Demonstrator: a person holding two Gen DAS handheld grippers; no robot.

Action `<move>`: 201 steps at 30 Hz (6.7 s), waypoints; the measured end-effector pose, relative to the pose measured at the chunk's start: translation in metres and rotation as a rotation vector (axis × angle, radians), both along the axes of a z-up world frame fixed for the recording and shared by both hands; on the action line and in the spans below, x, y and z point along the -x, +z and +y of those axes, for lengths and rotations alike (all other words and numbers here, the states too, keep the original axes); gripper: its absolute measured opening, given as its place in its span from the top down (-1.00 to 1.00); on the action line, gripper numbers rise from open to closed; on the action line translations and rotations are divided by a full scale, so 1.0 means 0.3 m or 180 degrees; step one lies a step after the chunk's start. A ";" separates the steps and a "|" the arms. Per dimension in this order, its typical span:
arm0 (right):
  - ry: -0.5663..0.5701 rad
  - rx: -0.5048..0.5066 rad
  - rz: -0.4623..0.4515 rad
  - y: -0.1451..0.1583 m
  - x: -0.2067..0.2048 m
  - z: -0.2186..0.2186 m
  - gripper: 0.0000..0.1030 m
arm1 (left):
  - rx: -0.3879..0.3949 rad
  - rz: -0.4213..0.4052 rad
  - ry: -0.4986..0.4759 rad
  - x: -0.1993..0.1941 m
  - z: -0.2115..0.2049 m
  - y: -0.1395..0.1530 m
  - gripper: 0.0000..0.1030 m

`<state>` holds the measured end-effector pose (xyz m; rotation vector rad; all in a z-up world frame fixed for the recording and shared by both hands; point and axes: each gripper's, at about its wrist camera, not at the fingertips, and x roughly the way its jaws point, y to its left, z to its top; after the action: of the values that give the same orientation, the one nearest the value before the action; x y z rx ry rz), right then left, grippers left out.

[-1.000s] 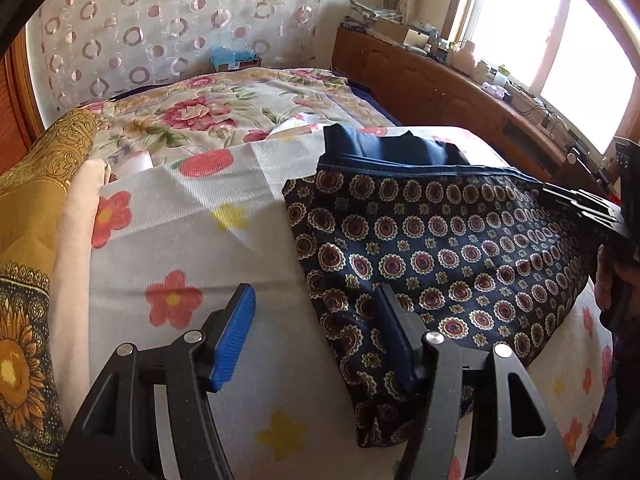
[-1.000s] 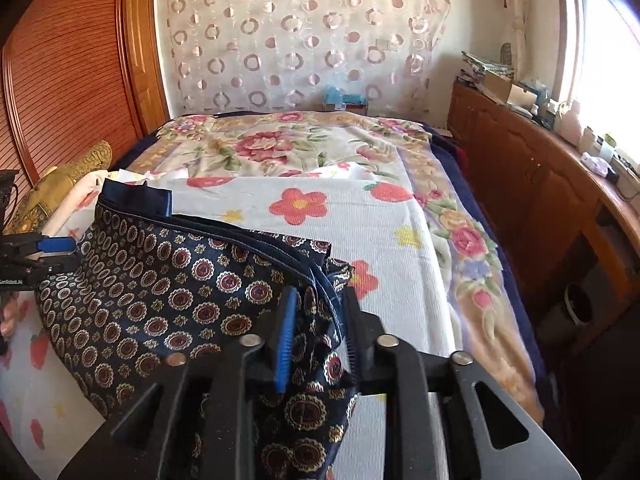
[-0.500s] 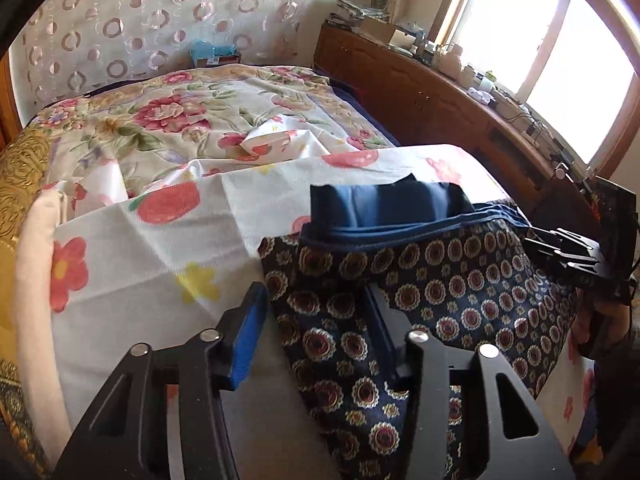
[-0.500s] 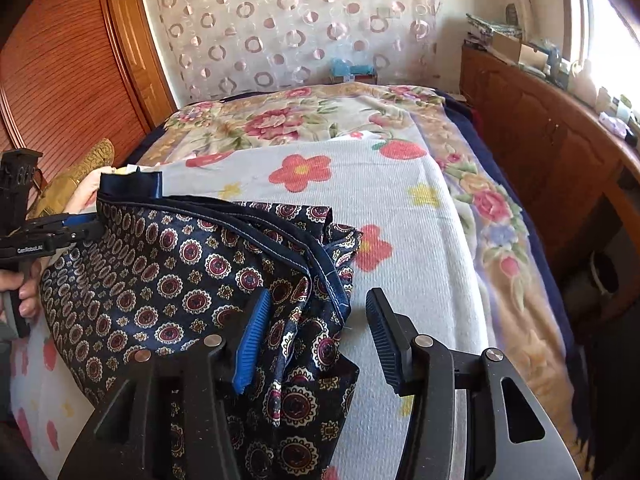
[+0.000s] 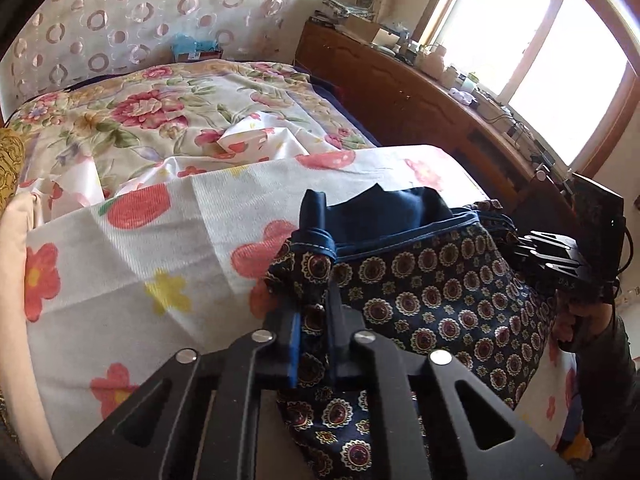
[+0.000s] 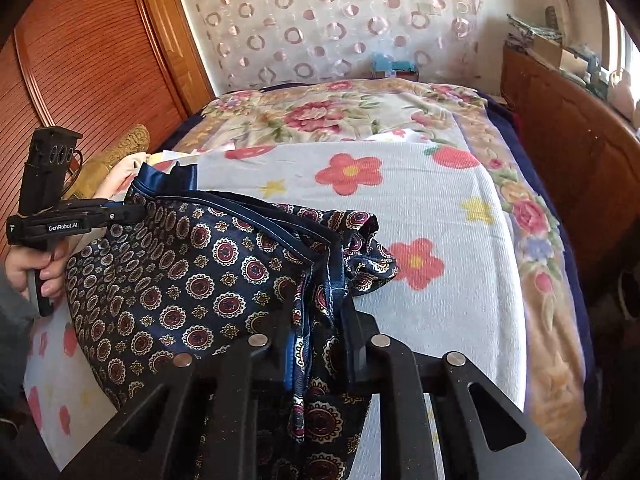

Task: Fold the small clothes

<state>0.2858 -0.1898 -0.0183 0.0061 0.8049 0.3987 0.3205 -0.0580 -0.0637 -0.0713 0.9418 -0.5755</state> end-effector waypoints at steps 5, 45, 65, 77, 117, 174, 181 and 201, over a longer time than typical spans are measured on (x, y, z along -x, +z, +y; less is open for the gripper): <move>-0.0056 -0.0010 -0.0232 0.020 0.050 -0.006 0.77 | 0.0037 -0.0273 0.0044 0.058 0.002 0.093 0.87; 0.1740 0.0724 -0.1799 0.355 -0.214 0.709 0.79 | 0.0022 -0.1397 0.1964 0.393 0.685 0.248 0.87; 0.1887 0.1064 -0.1587 0.295 -0.519 1.158 0.31 | 0.0198 -0.1068 0.2425 0.494 0.802 0.036 0.87; 0.2032 0.0451 -0.0780 0.142 -0.434 0.984 0.21 | 0.0003 -0.1016 0.2502 0.482 0.817 0.035 0.87; 0.1130 -0.0014 -0.0800 0.034 0.161 0.438 0.17 | -0.0505 -0.1284 0.1987 0.733 0.518 0.144 -0.55; -0.0418 -0.0146 -0.1465 0.180 0.787 -0.028 -0.46 | -0.0524 -0.1694 0.1581 0.865 0.159 0.324 -0.55; -0.0412 -0.0142 -0.1466 0.182 0.782 -0.036 -0.46 | -0.0523 -0.1699 0.1580 0.864 0.159 0.324 -0.55; -0.0396 -0.0160 -0.1465 0.183 0.780 -0.059 -0.46 | -0.0529 -0.1700 0.1582 0.865 0.159 0.324 -0.55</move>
<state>0.0517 -0.2075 0.0365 0.0108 0.3381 0.2863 0.0611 -0.0103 0.0334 0.0005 0.4198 -0.0412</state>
